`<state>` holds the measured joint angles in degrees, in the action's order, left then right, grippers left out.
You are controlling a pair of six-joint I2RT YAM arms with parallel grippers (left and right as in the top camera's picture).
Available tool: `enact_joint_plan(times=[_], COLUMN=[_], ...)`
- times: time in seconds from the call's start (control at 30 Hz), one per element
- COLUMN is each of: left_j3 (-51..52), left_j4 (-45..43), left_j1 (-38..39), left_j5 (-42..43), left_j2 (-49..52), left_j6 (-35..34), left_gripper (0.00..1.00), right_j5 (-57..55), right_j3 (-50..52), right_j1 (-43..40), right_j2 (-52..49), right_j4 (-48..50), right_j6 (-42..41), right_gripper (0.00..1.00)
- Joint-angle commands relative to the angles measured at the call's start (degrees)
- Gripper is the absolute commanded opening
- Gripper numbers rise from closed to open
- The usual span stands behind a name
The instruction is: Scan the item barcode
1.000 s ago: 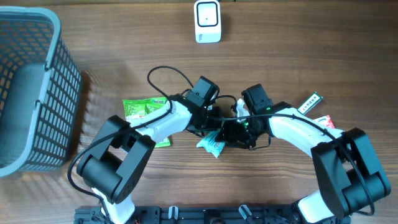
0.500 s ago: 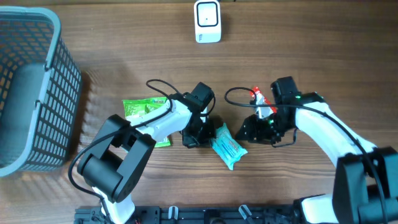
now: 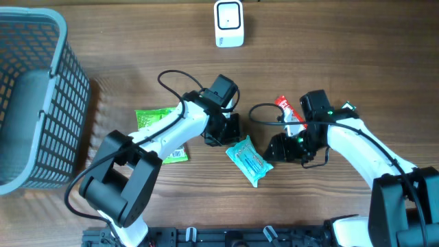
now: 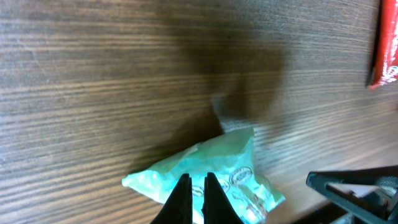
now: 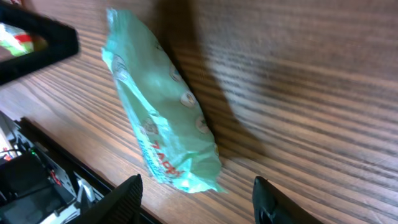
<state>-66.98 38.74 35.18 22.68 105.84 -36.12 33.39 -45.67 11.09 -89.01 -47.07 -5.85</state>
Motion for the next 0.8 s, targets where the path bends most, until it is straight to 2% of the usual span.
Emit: enact_joint_plan(times=[0.0, 0.17, 0.53, 0.63, 0.77], left_j3=[-0.4, -0.4, -0.4, -0.4, -0.4], left_j4=[-1.7, -4.0, -4.7, -4.9, -5.0], left_j1=[2.7, 7.3, 7.7, 7.7, 7.7], left_j5=[-4.8, -10.9, -10.6, -10.6, -10.6], left_j2=[-0.6, 2.5, 9.3, 9.3, 9.3], left_j6=[0.9, -2.3, -2.3, -2.3, -2.3], left_gripper=[0.04, 0.04, 0.06, 0.08, 0.10], right_j5=[1.2, 6.0, 10.2, 10.8, 13.5], right_j3=[3.1, 6.9, 8.9, 10.3, 12.4], right_j1=[0.0, 0.0, 0.0, 0.0, 0.0], right_j2=[0.7, 0.7, 0.7, 0.7, 0.7], right_j4=[1.8, 6.9, 11.5, 12.0, 15.3], right_j6=[-1.2, -1.6, -1.7, -6.5, -12.9], right_gripper=[0.58, 0.62, 0.64, 0.62, 0.65])
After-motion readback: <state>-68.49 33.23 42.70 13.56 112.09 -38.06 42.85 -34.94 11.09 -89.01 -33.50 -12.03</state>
